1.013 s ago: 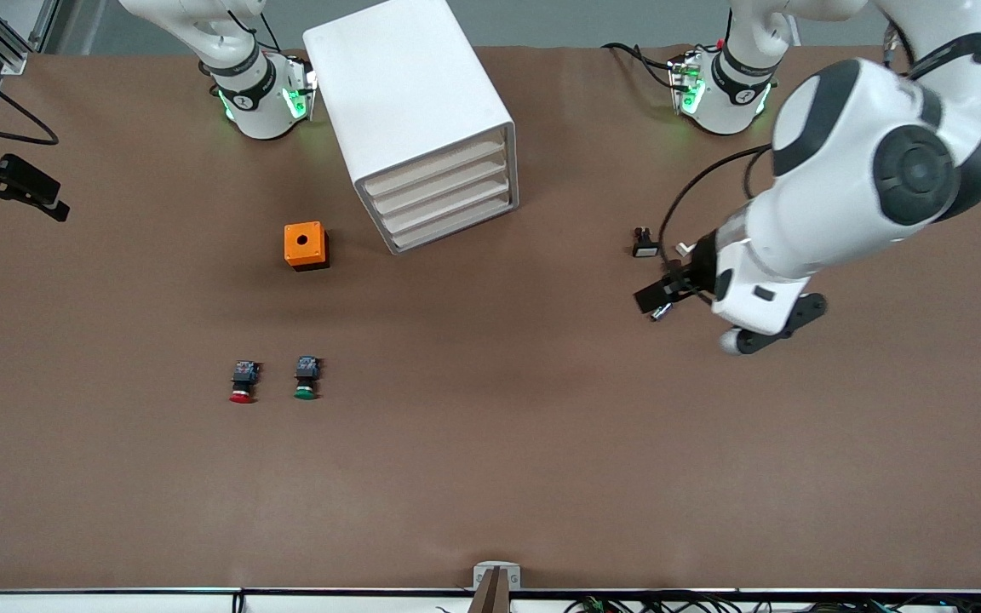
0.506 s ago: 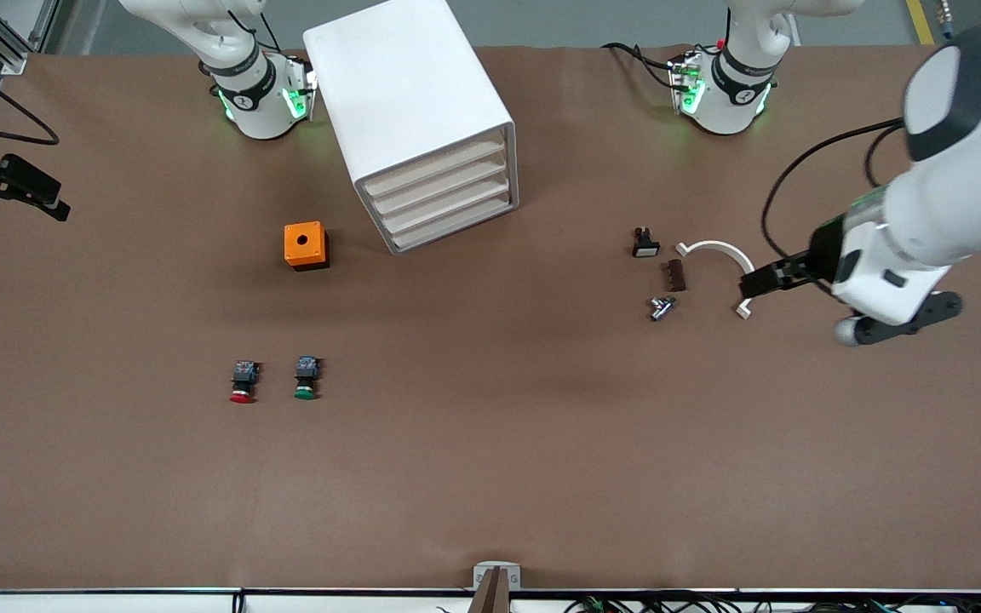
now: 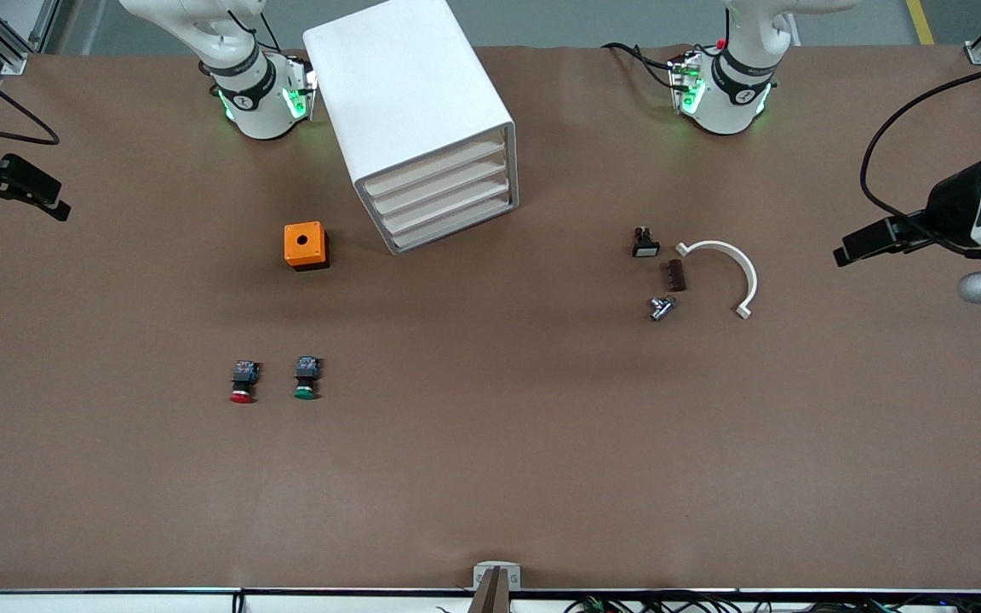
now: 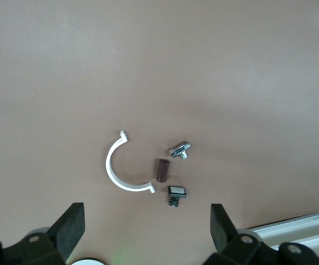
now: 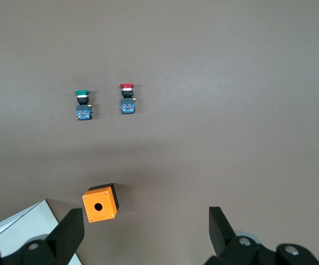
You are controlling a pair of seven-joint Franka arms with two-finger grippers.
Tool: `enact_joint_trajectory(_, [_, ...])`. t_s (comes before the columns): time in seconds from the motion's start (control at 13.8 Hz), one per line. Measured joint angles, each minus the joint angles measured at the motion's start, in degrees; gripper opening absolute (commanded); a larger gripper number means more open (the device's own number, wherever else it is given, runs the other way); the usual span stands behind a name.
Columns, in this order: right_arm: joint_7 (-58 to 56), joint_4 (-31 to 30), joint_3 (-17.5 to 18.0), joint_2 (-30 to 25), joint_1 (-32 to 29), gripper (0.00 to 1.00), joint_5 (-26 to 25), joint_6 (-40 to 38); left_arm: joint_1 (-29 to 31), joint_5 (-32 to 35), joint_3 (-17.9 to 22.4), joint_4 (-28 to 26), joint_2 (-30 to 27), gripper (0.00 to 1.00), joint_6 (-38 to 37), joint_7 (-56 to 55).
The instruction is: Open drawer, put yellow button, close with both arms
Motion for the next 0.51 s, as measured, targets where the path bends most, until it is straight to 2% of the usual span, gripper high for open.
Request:
enact_joint_trajectory(0.29, [0.0,0.0,0.0,0.0,0.0,1.00,0.0,0.0,0.0,3.0,0.5,-5.4,-3.3,1.00,1.9,0.7])
enact_joint_trajectory(0.51, [0.0,0.0,0.0,0.0,0.0,1.00,0.0,0.0,0.0,3.1,0.5,-6.7,-4.8,1.00,2.7,0.7])
